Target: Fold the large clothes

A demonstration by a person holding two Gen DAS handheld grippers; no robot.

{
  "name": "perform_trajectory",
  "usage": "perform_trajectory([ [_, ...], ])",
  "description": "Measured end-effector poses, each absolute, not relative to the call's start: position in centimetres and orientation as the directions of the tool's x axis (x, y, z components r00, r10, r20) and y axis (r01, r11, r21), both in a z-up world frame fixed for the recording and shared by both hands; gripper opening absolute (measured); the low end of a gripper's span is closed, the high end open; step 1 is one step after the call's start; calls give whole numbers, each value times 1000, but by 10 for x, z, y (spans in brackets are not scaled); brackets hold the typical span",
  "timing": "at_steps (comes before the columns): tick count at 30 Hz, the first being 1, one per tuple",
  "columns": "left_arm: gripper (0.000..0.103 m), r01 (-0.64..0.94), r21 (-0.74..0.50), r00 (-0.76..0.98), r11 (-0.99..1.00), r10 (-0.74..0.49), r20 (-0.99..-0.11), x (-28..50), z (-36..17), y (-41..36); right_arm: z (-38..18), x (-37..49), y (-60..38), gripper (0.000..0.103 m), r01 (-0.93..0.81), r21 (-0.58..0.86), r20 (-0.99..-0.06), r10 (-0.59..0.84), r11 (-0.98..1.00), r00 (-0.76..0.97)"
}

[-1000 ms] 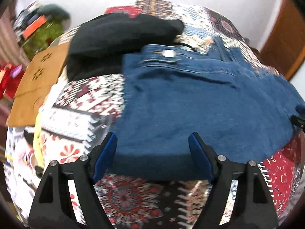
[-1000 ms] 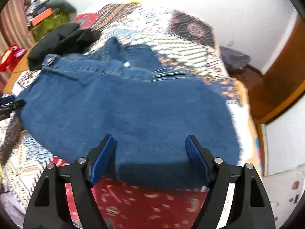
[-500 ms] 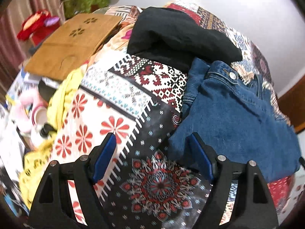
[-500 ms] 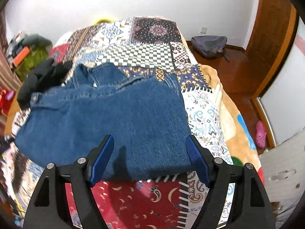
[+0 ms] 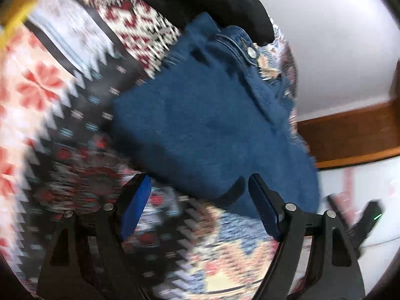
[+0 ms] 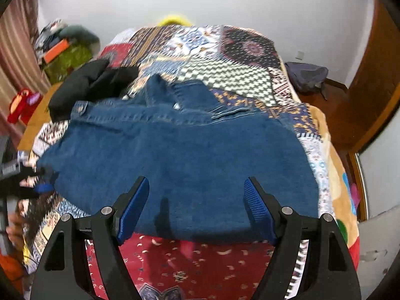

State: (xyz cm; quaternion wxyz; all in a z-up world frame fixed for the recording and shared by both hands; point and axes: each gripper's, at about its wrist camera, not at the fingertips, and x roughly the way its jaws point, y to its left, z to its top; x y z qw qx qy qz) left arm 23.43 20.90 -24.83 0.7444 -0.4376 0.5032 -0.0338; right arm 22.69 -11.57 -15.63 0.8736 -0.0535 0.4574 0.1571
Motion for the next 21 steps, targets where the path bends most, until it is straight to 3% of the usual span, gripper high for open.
perform_trajectory([
  [4,79,-375,-732,500,568,-542,-676,257,-254,200,-164,222,-106,75,-345,70,-826,248,936,506],
  [10,75,-453,-699,527,553,-467,-710,284,-259,195,-170,223,-100,75,-337,94,-841,256,937,476],
  [12,55,-489,-661,536,569,-402,-742,287,-255,195,-170,222,-98,75,-333,115,-842,269,936,467],
  [14,42,-505,-624,547,596,-338,-766,289,-250,194,-169,220,-97,75,-333,116,-842,271,936,467],
  [17,32,-490,-605,580,627,-284,-763,283,-237,188,-164,217,-92,75,-336,106,-840,265,936,474],
  [21,26,-375,-580,657,723,-234,-716,270,-191,166,-154,216,-84,75,-351,100,-830,272,931,487],
])
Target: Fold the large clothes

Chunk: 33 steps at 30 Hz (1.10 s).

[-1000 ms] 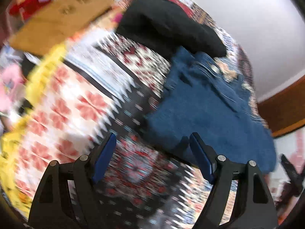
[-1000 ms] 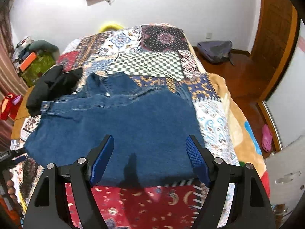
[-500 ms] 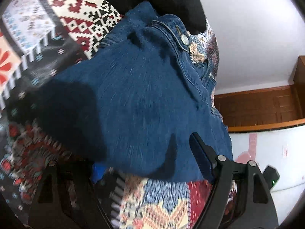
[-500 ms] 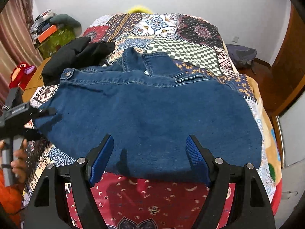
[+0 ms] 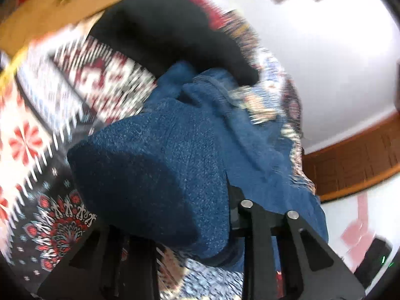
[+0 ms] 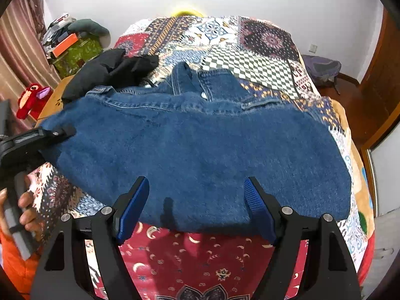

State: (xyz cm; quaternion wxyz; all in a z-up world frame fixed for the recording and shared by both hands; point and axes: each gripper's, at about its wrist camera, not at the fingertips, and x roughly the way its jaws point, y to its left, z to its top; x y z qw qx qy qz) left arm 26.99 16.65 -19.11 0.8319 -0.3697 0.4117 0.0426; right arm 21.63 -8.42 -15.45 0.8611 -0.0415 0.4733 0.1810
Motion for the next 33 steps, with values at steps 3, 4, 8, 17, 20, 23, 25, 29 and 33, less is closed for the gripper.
perform_trajectory([
  [3,25,-285,-573,710,769,-232,-665,258,-153,152,-145,217,-71,75,-370,107,-815,295,923,498],
  [4,25,-265,-559,725,785,-220,-652,253,-142,149,-144,218,-66,75,-379,117,-811,309,918,496],
  [8,24,-207,-525,793,826,-173,-585,223,-99,146,-148,222,-35,77,-426,197,-814,389,883,430],
  [17,24,-280,-450,837,848,-14,-547,188,-68,190,-220,211,71,82,-554,335,-869,478,762,131],
  [20,24,-302,-430,824,851,6,-566,188,-76,199,-222,208,81,82,-590,275,-882,444,759,160],
  [23,24,-295,-407,820,864,10,-572,191,-77,194,-218,211,68,80,-599,325,-872,477,732,111],
  [25,24,-274,-389,823,879,5,-568,195,-73,186,-212,215,46,80,-573,361,-854,508,736,113],
  [29,24,-192,-334,833,923,-27,-553,213,-63,146,-189,221,-15,80,-505,334,-827,505,796,248],
  [33,24,-92,-295,826,951,-92,-556,241,-61,96,-165,231,-99,80,-370,297,-799,441,880,409],
])
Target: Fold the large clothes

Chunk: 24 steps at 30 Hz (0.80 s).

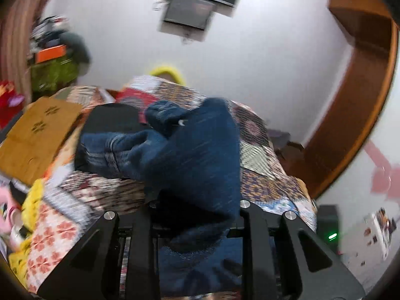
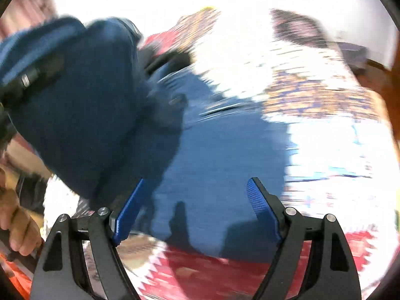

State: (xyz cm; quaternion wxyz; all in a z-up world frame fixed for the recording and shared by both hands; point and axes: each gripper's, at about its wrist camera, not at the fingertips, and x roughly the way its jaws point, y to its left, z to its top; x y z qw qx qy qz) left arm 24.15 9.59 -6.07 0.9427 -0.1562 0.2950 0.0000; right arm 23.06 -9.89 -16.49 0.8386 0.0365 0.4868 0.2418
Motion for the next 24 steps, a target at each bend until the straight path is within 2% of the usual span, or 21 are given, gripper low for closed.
perform_trajectory([
  [3,24,-10,-269,806,963,-151,-572,264,-69,49,-156,229,-154,80,-237,266,-790,352,934,502],
  [6,24,85,-269,742,959,-241,-625,284,-92,4,-155,228,-194,80,-130,264,-792,292,956,536],
  [11,24,187,-230,550,955,-296,-781,301,-162,-55,-163,220,-229,80,-35,288,-802,262,957,536],
  [14,25,251,-176,502,952,-283,-817,293,-182,-68,-158,216,-227,80,-50,276,-802,259,960,538],
  [16,31,294,-124,511,948,-266,-817,283,-179,-69,-155,211,-221,80,-69,270,-798,263,960,543],
  [18,43,328,-149,482,933,-301,-823,277,-174,-66,-148,207,-215,80,-96,270,-787,277,958,552],
  [24,48,341,-213,486,916,-366,-793,255,-146,-42,-129,205,-180,80,-210,258,-745,333,943,578],
])
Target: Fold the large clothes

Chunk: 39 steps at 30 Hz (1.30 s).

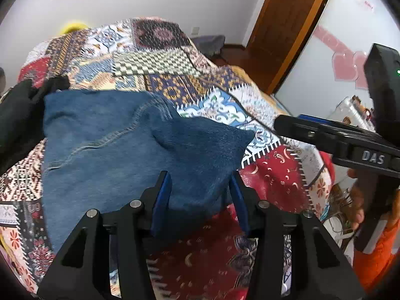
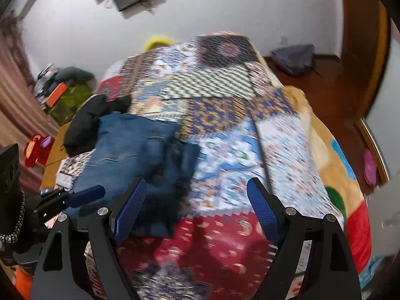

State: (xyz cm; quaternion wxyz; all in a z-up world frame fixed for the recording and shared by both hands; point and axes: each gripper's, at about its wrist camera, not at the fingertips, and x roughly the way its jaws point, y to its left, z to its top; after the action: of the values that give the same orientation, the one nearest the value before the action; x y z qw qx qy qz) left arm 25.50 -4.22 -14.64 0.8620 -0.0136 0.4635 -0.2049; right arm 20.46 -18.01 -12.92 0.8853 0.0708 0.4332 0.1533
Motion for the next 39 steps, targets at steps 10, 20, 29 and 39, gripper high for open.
perform_trajectory([
  [10,64,178,-68,642,982,-168,-748,242,-119,31,-140,215,-119,80,-359,194,-768,369,913,524],
  [20,75,101,-24,554,995,-76,-829,239,-183,76,-194,228,-164,83,-262,259,-850,348,930,394],
  [29,76,101,4,585,995,-56,-809,233,-175,74,-171,223,-165,83,-265,237,-843,334,935,421],
  [39,76,39,-2,627,999,-26,-778,255,-152,98,-161,251,-134,83,-340,240,-827,375,909,419],
])
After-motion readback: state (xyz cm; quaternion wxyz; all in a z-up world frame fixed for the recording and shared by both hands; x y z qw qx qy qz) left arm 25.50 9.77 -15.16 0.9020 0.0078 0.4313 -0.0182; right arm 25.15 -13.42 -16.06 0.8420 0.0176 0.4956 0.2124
